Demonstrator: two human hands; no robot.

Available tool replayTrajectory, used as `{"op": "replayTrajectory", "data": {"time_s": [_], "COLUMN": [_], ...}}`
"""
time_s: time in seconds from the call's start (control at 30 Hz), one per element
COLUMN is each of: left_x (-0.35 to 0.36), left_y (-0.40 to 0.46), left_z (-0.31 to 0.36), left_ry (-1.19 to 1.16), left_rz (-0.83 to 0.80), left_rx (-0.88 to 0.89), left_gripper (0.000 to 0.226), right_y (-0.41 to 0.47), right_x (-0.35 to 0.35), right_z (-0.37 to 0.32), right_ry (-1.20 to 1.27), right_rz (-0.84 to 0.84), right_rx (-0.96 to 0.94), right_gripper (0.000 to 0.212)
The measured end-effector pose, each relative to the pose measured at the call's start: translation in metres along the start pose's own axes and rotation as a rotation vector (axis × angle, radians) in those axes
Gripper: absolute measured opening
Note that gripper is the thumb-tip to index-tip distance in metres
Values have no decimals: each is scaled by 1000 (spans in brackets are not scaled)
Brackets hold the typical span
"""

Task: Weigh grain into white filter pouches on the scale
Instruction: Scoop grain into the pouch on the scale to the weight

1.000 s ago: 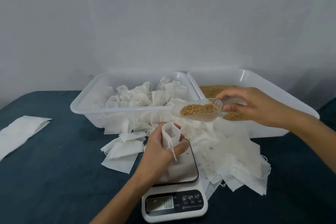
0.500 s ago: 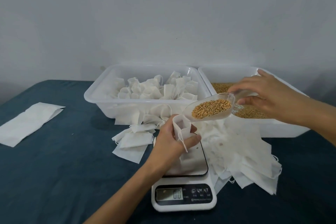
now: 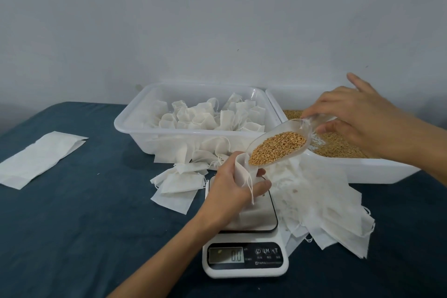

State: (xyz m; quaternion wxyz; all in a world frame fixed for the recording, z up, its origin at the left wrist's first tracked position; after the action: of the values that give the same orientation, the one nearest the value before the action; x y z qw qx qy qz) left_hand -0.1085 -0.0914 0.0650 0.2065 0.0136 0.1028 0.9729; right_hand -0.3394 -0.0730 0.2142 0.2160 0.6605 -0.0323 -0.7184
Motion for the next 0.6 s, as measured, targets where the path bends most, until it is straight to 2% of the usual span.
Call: {"op": "replayTrajectory", "data": {"time_s": [0.6], "left_x": [1], "left_y": [-1], "left_z": [4], "left_ry": [16], "left_rz": [17], "left_rx": [8], "left_gripper": [41], "right_y": [0], "right_x": [-2], "right_z": [-5], "right_ry": [-29], "right_rz": [-40], "right_rx": [16], "right_gripper": [33]}}
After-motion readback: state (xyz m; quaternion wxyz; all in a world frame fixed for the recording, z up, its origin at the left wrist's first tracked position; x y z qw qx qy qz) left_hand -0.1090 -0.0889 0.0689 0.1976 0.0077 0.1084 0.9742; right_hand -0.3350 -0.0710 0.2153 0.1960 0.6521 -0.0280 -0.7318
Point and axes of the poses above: each hand's wrist, its own y-axis towards the middle knuckle, its own x-axis out of the palm, z = x × y, the point moved 3 cm from there along y, towards the middle knuckle, and after that the axes turned 4 degrees about x, right-handed, at the moved point
